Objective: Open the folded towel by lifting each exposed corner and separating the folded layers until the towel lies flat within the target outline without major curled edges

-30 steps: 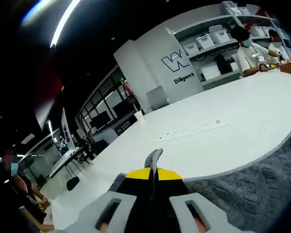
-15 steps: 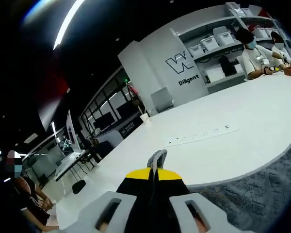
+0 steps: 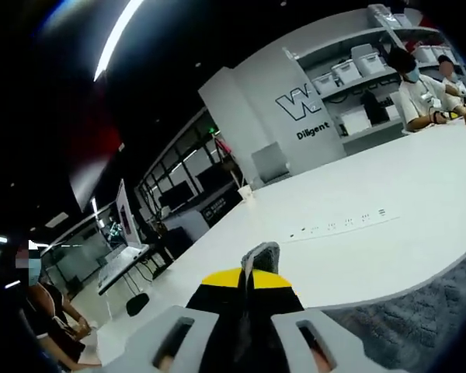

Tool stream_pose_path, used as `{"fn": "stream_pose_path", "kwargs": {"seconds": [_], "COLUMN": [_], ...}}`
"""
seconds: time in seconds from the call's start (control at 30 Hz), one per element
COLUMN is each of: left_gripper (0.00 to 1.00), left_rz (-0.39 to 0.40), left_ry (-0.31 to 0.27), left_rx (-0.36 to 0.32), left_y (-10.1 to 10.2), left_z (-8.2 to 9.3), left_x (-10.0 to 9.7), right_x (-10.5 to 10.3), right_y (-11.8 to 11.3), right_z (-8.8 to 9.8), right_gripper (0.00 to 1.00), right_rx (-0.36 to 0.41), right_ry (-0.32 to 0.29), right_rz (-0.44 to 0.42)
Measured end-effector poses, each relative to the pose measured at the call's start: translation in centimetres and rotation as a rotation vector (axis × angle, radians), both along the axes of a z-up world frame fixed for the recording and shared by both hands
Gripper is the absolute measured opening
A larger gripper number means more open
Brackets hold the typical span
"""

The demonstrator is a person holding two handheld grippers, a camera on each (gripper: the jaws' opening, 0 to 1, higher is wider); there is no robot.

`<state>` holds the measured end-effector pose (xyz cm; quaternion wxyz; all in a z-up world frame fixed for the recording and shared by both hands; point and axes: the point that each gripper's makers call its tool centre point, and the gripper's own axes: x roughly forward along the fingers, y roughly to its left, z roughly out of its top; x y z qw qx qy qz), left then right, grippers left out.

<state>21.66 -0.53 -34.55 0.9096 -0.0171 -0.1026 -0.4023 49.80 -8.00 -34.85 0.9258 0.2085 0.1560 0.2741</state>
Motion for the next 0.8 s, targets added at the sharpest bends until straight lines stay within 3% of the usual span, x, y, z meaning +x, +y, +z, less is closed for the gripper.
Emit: {"fn": "stream_pose_path", "kwargs": {"seconds": [0.8], "left_gripper": [0.00], "left_rz": [0.066], "left_ry": [-0.059], "left_rx": [0.013], "left_y": [3.5], "left_z": [2.3], "left_x": [-0.2], "right_x": [0.0], "right_y": [3.3], "right_z": [4.3], "right_gripper": [0.00], "right_rx": [0.027], "right_ry": [-0.057], "right_rz": [0.052]}}
